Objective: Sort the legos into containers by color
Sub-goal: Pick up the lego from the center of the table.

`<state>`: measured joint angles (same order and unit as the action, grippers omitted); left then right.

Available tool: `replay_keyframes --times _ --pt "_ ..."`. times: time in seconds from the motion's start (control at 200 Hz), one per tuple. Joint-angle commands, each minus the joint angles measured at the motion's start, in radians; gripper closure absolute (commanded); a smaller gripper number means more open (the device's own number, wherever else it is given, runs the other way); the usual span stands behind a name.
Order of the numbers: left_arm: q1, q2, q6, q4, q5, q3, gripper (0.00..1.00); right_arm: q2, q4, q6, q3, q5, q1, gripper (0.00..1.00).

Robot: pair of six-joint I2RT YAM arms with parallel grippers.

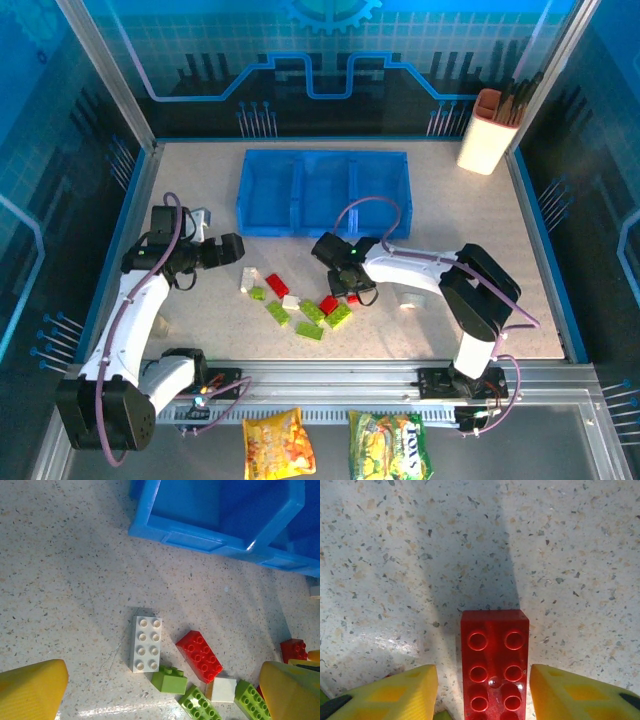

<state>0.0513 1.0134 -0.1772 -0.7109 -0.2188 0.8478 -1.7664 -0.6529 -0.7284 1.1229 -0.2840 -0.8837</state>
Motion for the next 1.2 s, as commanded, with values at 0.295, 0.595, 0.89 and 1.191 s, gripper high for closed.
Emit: replay_keyframes --times 0.295,0.595,0.89,1.191 --pt "0.007 -0.002 0.021 0.008 -0.004 -0.011 0.01 -0.029 0.004 -0.036 -0.035 -0.01 -0.016 0.53" --pt "0.008 -0.004 0.024 0.005 0.009 -0.01 0.01 -0.02 -0.011 -0.037 -0.028 -0.023 -0.02 0.62" --pt "0.008 -0.012 0.024 0.005 0.009 -0.012 0.01 0.029 -0.062 -0.02 -0.002 -0.053 -0.022 0.63" --pt "0.007 -0.017 0.023 0.004 0.002 -0.015 0.01 0.068 -0.128 0.025 0.063 -0.067 -0.016 0.64"
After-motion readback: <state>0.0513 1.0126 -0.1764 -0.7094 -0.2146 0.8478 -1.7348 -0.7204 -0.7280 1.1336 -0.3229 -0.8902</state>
